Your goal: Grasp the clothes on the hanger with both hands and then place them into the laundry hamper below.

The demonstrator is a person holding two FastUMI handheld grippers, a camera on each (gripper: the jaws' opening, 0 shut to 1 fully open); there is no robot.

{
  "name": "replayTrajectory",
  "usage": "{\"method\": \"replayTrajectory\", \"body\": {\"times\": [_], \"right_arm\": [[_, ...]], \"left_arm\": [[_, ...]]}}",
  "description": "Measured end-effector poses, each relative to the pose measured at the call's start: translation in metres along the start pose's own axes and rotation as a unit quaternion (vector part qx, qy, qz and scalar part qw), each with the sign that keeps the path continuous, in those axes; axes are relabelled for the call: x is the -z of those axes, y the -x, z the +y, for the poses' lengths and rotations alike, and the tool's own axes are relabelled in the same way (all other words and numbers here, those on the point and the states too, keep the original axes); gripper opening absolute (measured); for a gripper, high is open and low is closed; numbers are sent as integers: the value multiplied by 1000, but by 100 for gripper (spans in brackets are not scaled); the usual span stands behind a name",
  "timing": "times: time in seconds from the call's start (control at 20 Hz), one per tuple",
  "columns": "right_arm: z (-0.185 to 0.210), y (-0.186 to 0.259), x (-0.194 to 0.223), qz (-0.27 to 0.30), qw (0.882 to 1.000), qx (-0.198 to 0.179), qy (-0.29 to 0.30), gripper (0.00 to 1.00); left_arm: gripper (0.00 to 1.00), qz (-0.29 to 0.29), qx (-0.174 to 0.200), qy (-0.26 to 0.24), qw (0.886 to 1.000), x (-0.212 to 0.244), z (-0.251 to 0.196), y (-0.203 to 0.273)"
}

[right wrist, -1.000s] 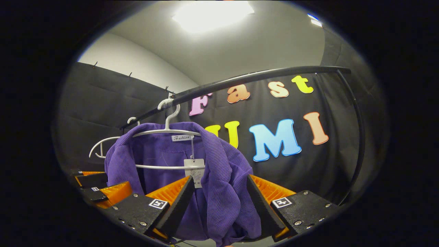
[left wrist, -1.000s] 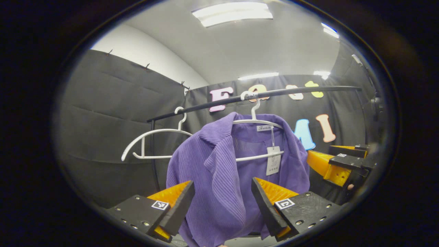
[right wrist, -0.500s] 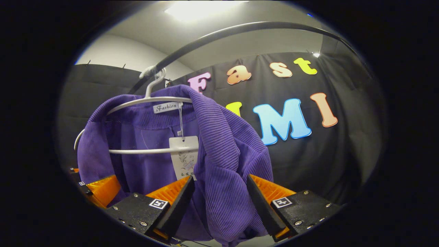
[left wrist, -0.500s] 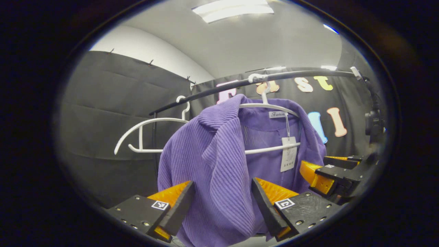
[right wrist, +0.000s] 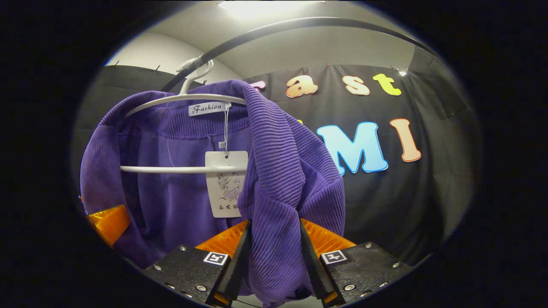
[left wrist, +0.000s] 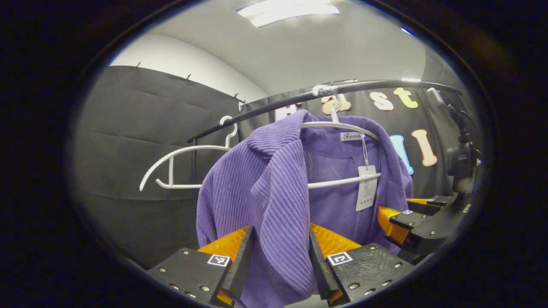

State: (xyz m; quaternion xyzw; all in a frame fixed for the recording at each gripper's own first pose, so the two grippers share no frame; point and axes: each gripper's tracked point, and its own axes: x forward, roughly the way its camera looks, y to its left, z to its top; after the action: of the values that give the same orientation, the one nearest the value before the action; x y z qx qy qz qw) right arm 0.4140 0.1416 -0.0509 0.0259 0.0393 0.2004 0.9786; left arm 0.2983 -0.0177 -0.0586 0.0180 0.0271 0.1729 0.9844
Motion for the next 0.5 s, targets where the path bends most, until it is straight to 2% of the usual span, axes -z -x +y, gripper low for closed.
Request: {"method": "replayTrajectory", "body": {"times": [0.05, 0.1, 0.15, 0.2, 0.35, 0.4, 0.5], "right_arm": [[2, -3, 1, 6, 1000, -6, 5, 60], [4, -3, 0, 6, 1000, -10, 7, 41], [2, 0, -2, 4, 1000, -7, 9, 30], [3, 4, -6, -1, 1000, -13, 7, 12], [4, 20, -24, -35, 999, -12, 8, 6], [1, 26, -33, -51, 999, -7, 12, 4], [-3, 35, -50, -78, 997, 1, 17, 3]], "left_arm": [[66, 3, 6, 3, 1000, 0, -1, 0], [67, 5, 25, 5, 1000, -1, -8, 3], [59, 6, 35, 8, 999, -3, -10, 1], [52, 8, 49, 15, 999, 0, -11, -3], [17, 1, 33, 11, 999, -6, 5, 0], [5, -2, 46, 14, 999, -10, 2, 3], [14, -19, 38, 0, 999, -22, 8, 6]]}}
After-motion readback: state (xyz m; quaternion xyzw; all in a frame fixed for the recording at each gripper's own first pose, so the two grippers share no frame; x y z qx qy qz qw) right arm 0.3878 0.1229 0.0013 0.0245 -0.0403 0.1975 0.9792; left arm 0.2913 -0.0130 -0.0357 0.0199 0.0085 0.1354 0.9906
